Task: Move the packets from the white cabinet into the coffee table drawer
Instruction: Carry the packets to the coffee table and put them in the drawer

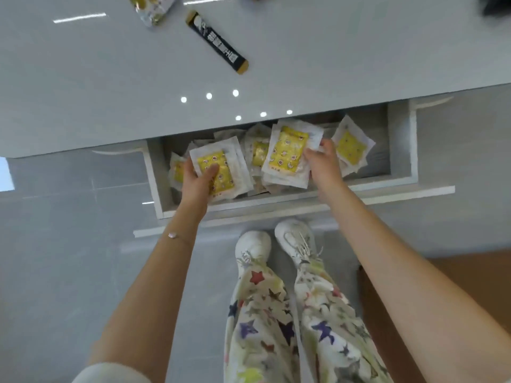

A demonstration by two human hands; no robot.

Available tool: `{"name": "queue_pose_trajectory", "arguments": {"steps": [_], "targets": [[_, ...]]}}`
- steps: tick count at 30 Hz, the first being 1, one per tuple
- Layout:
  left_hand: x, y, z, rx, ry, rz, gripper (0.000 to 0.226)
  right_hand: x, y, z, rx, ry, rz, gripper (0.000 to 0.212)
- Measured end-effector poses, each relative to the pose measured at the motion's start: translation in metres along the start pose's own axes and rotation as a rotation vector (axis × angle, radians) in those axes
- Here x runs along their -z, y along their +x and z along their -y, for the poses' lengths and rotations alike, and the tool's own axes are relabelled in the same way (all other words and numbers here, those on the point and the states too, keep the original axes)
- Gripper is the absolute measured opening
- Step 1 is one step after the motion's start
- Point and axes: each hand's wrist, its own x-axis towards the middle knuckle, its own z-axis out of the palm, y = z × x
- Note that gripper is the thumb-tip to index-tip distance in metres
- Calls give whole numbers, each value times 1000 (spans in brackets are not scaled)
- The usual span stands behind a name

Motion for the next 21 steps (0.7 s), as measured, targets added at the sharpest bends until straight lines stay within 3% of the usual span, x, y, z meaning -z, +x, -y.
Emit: {"name": "queue_pose_trajectory", "arguments": {"steps": [5,9,11,14,21], "targets": [[-12,36,24,6,58,-128,59,-15,45,-24,58,-106,72,28],[-16,28,25,-124,213,-234,59,-15,48,-26,155,-241,-14,19],[-14,13,18,-186,298,-288,64,-11,40,-22,187,-344,-22,24],[-3,-17,-5,-309,477,-296,62,-1,11,2,227,-493,26,38],[30,-132,-108,-611,880,-191,55,35,-110,118,525,-929,122,45]]}}
